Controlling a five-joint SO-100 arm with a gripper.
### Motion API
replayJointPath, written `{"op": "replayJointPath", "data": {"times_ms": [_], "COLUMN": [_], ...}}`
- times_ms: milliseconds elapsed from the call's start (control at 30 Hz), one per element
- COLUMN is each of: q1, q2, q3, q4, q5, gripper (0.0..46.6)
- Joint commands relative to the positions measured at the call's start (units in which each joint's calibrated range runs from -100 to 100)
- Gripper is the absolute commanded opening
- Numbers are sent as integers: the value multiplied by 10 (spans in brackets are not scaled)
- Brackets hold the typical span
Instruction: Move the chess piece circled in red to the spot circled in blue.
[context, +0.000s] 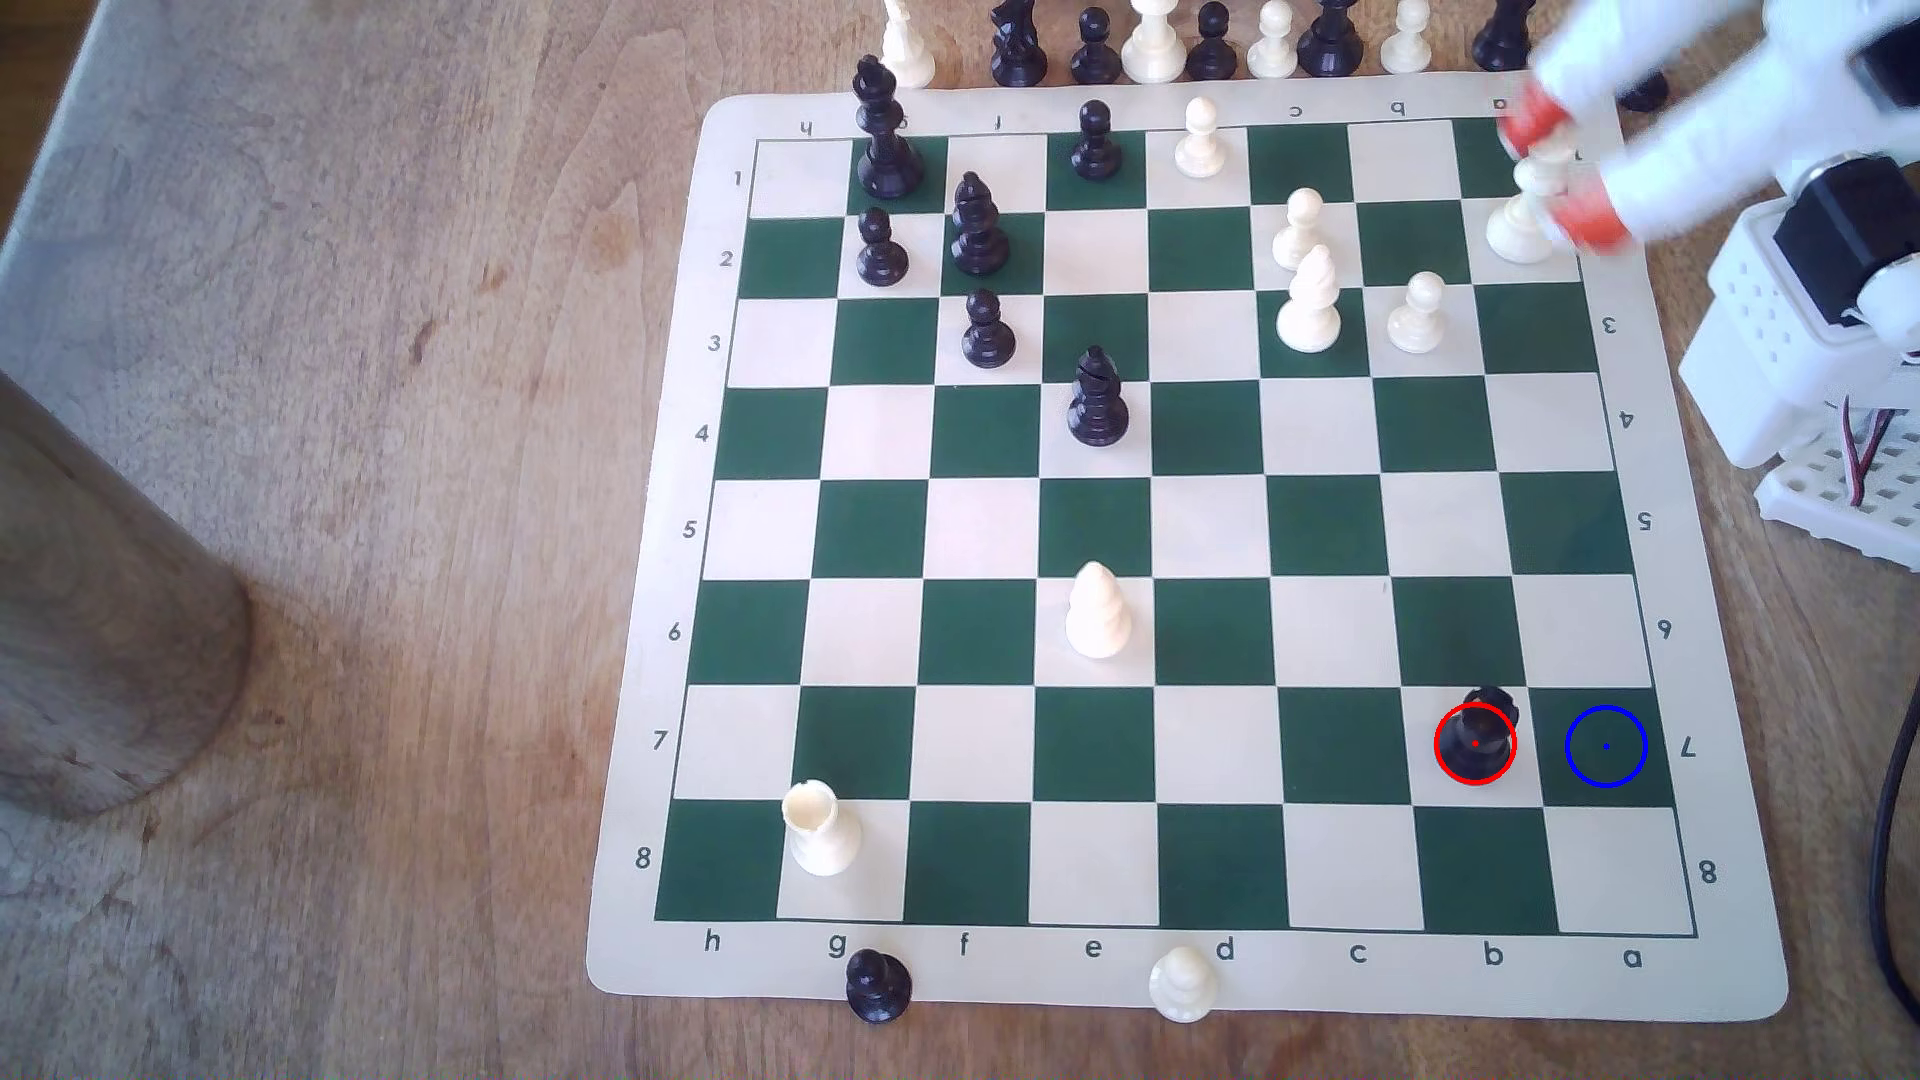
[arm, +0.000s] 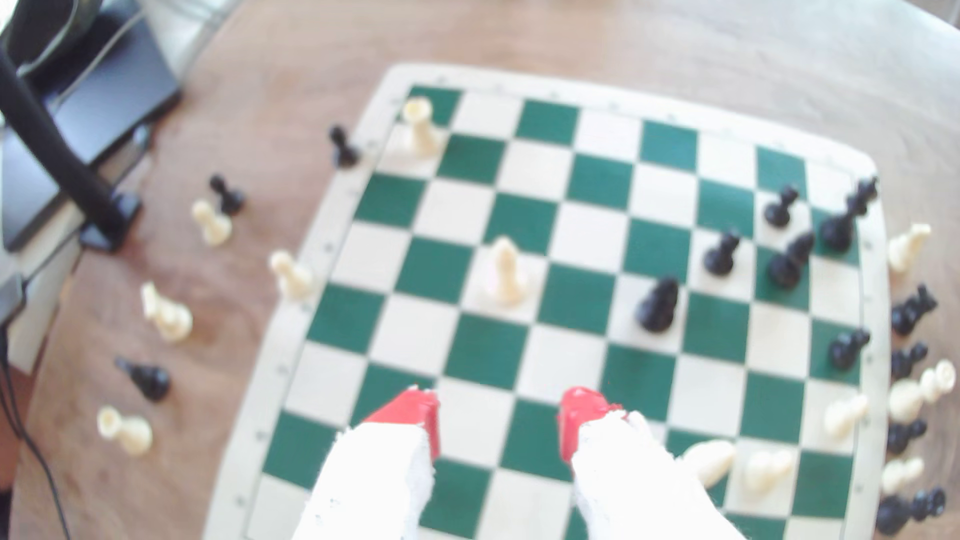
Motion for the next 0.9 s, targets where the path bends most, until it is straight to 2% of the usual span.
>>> {"op": "replayJointPath", "data": {"times_ms": [0, 100, 300, 600, 667, 867], "q1": [-43, -44, -80, -141, -157, -190], "q2": [-58, -108, -143, -108, -63, -10], "q3": [113, 206, 281, 375, 381, 389], "q4": [4, -22, -30, -106, -126, -171], "q5": [-11, -14, -31, -59, -63, -73], "gripper": [194, 203, 212, 202, 186, 179]}}
